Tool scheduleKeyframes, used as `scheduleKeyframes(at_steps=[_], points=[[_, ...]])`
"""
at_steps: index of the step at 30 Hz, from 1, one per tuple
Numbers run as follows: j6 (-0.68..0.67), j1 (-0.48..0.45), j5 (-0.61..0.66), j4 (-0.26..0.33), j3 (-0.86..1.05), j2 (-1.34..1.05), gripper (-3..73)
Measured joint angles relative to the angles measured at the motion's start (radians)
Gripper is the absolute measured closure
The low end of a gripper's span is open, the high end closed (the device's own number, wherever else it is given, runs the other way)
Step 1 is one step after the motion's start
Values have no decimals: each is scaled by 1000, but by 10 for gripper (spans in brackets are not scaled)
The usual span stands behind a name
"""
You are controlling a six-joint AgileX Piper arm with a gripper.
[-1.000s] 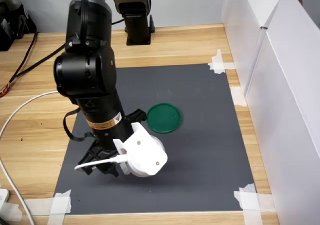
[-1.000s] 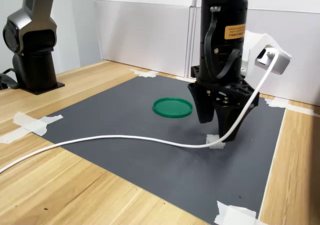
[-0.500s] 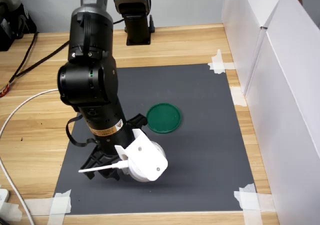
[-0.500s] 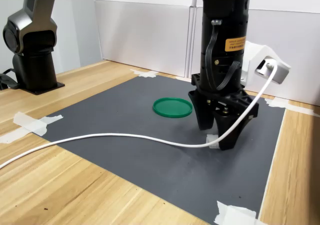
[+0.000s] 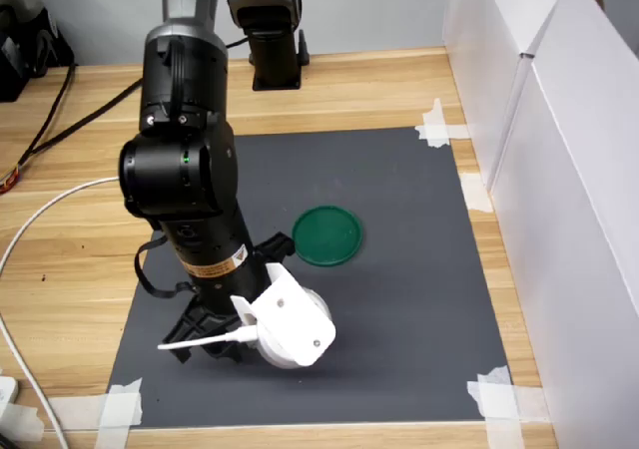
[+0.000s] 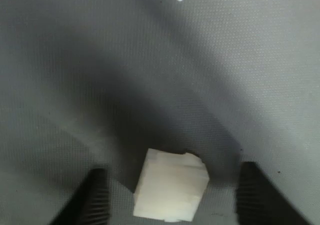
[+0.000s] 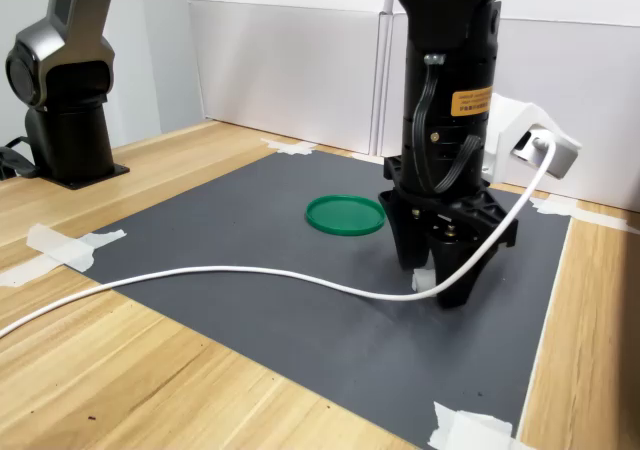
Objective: Grasp a white terminal and put it in the green lid.
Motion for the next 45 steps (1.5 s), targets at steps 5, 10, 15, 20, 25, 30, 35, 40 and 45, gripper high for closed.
scheduleKeyframes(at_steps=[5,10,15,20,25,30,35,40,45], points=[[4,0,1,0,0,0,387],[4,0,5,1,0,0,408],[8,0,24,12,3,-42,408],[12,0,86,45,4,-144,408],[1,8,142,81,4,-230,408],[-13,71,170,72,52,-312,408],[-14,131,160,64,195,-394,408],[-14,139,53,47,384,-478,408],[-25,139,-55,32,534,-541,408]])
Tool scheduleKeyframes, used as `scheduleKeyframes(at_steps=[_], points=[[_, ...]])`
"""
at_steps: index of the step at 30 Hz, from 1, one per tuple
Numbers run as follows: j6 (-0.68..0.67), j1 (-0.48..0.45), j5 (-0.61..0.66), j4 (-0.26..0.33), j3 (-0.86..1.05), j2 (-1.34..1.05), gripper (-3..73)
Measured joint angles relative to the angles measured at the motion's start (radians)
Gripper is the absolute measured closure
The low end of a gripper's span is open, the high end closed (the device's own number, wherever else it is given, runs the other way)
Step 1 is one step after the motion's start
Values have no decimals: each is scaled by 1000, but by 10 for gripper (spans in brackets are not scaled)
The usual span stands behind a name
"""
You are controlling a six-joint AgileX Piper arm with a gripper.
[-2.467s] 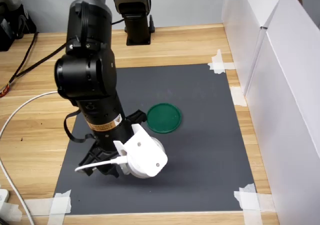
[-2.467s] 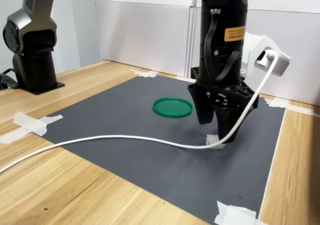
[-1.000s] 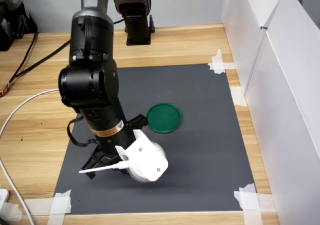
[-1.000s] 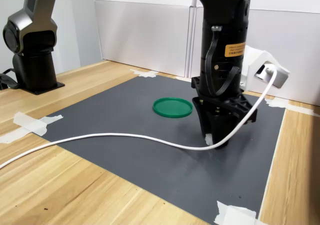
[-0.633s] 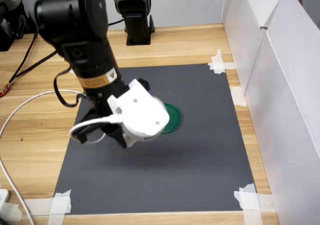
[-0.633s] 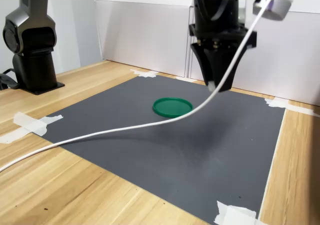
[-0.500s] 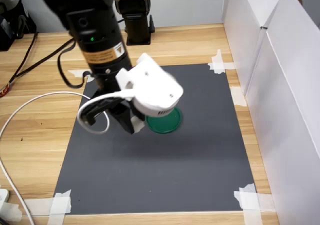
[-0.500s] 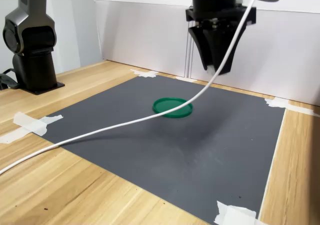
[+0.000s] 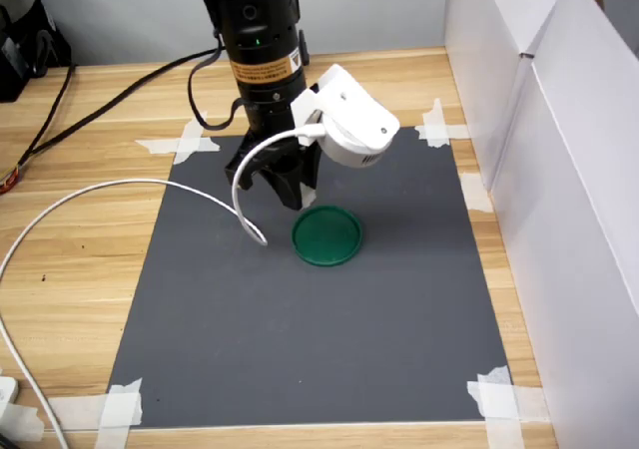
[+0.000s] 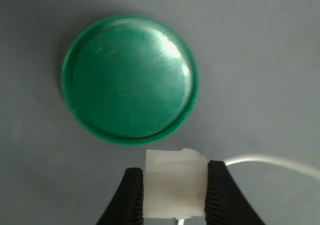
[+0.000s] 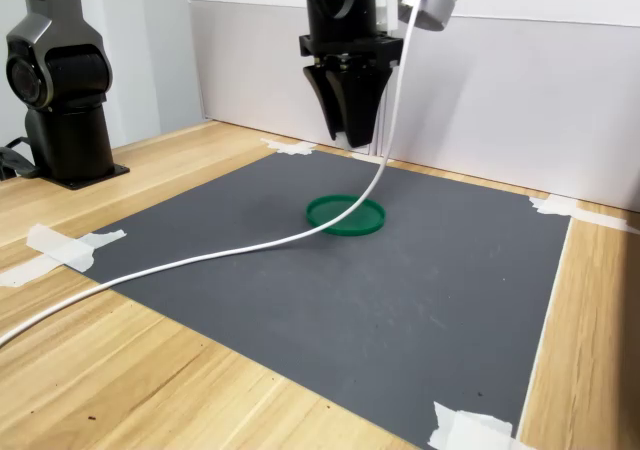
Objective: Grasp a white terminal and put it in the green lid.
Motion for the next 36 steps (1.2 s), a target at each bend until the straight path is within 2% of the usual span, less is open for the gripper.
scheduleKeyframes(at_steps=[7,12,14,20,36], points=[[-8,0,-121,14,152,-18,408],[-19,5,-214,13,183,-14,408],[-24,21,-233,-4,183,-2,408],[-8,88,-245,-17,183,39,408],[15,94,-289,-49,183,74,408]])
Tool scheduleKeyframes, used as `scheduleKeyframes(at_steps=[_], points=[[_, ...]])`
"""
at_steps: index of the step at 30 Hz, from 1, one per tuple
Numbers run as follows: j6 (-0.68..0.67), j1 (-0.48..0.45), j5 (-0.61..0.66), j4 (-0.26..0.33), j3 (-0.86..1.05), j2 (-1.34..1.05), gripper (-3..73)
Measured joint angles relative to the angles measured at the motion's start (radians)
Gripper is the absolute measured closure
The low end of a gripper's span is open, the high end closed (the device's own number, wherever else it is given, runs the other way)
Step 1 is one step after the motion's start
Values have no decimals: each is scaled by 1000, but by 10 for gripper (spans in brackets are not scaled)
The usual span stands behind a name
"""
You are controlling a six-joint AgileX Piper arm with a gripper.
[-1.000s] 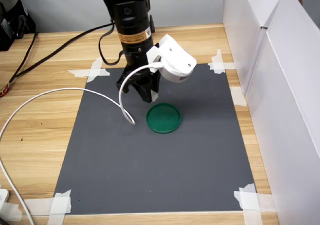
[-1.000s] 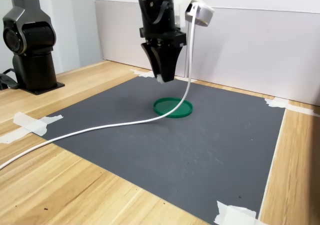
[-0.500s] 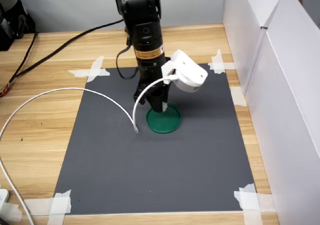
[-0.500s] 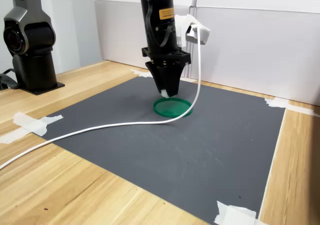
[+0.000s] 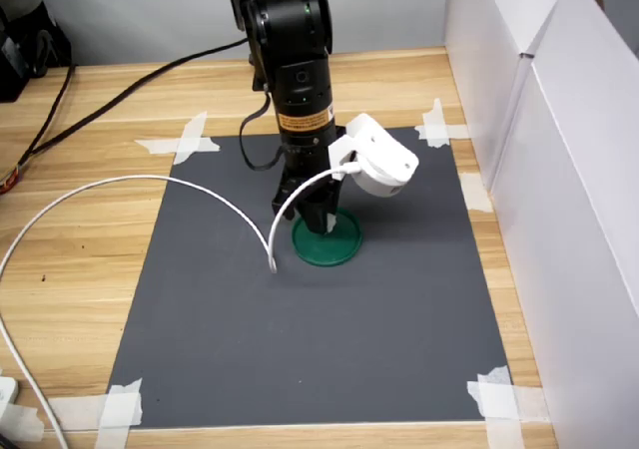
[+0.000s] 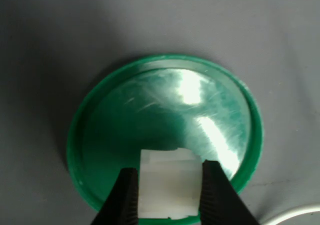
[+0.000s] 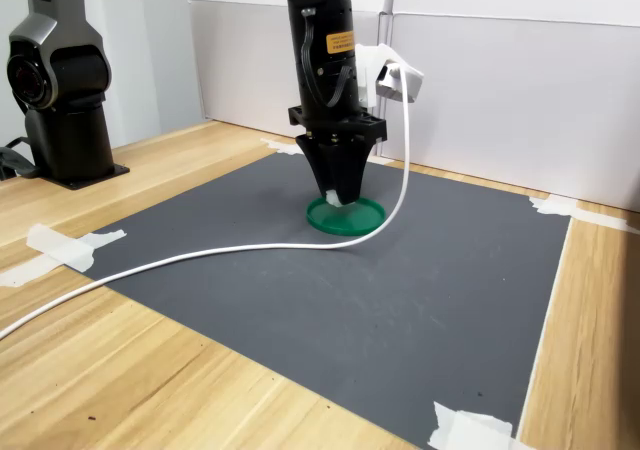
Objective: Grasp a white terminal and put it in the green lid.
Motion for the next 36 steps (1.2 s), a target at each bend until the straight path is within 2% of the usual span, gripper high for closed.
scheduleKeyframes(at_steps=[3,11,17,20,23,28,31,33,36], points=[[0,0,-7,-1,0,0,368],[8,0,-38,-1,0,0,147],[49,0,-73,25,0,-31,128],[89,0,-136,47,1,-98,169],[137,0,-213,56,1,-186,255],[187,0,-262,93,1,-362,489],[194,0,-262,143,1,-466,643],[198,0,-262,177,1,-536,684],[217,0,-261,199,3,-632,704]])
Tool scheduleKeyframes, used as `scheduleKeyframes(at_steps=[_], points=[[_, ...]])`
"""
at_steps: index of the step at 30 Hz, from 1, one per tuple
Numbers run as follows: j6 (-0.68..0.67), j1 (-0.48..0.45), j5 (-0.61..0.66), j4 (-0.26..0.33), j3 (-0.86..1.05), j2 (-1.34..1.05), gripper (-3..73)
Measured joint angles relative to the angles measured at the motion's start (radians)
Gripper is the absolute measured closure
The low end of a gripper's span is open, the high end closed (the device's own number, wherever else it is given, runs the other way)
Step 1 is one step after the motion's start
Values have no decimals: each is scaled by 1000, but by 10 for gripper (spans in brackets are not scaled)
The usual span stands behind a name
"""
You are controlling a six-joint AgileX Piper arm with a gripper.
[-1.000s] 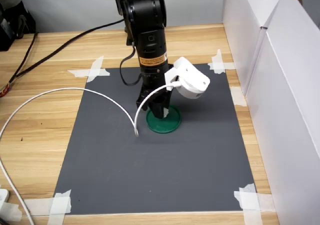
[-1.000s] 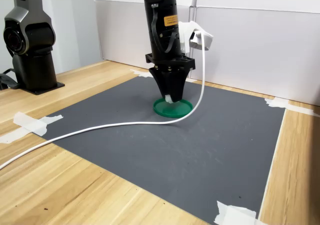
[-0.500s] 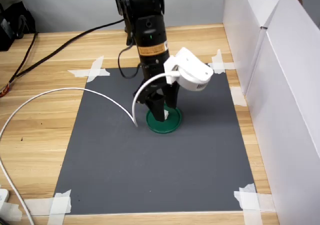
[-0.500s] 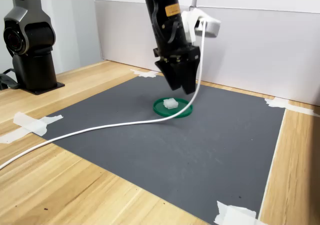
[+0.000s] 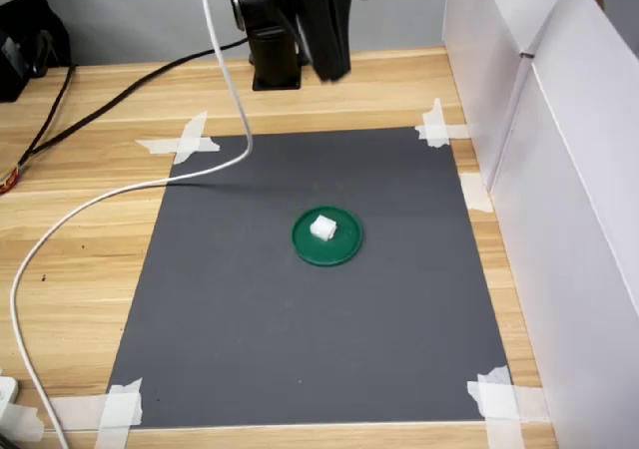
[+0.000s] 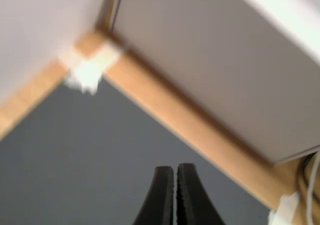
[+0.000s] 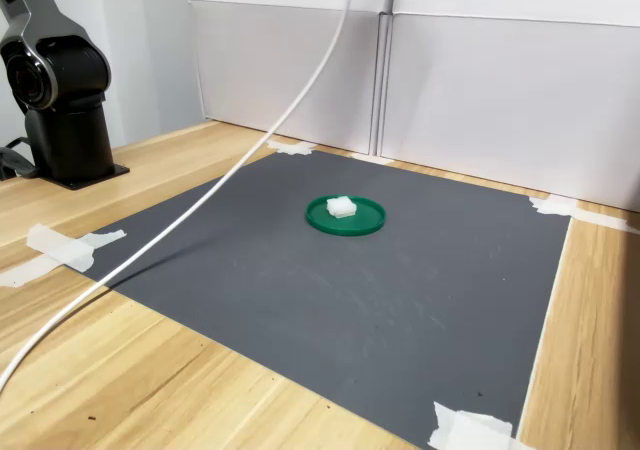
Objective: Grasp a white terminal and put it in the green lid.
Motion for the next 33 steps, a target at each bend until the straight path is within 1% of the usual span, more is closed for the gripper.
scheduleKeyframes(at_steps=[3,6,10,13,17,20,23,29,33], points=[[73,-13,9,-1,2,-101,709],[204,-69,14,-12,23,-199,709],[403,-198,15,-41,91,-343,710],[496,-302,16,-70,162,-461,710],[527,-427,16,-91,286,-603,710],[528,-483,16,-91,389,-681,710],[529,-495,17,-82,496,-742,710],[530,-495,21,-33,670,-837,710],[531,-495,21,-28,745,-916,710]])
